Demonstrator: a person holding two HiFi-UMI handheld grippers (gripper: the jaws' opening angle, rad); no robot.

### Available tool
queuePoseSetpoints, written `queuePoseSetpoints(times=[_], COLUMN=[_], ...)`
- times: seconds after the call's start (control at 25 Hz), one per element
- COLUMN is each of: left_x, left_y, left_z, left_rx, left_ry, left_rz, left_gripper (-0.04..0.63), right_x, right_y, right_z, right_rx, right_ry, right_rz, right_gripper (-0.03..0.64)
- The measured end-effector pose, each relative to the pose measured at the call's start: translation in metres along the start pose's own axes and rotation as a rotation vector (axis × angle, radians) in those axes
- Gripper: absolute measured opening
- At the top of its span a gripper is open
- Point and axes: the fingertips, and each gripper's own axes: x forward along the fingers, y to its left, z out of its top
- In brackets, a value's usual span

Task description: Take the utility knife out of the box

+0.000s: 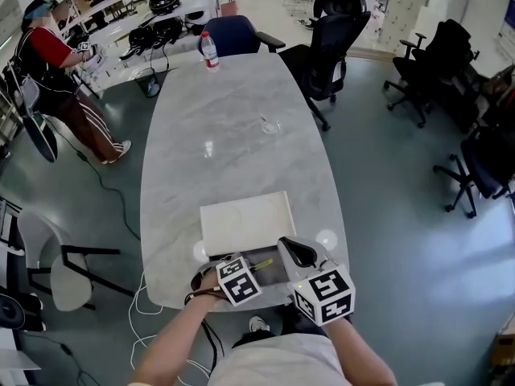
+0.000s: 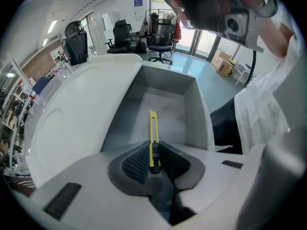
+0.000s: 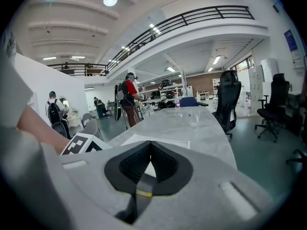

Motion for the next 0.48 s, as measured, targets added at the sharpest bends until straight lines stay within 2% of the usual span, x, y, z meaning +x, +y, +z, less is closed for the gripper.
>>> queuePoseSetpoints(times=[0.48], left_x=[-0.019], left_y=[0.001], left_z=[0.017], left_rx=[0.026], left_ry=[-0.086], left_rz=[0.073], left_gripper=[0.061], right_x=[-0.008], right_y=[0.001], right_z=[-0.001], right_rx=[0.007], right_ry=[-0.012], right_rz=[-0.018], right_gripper=[0.005])
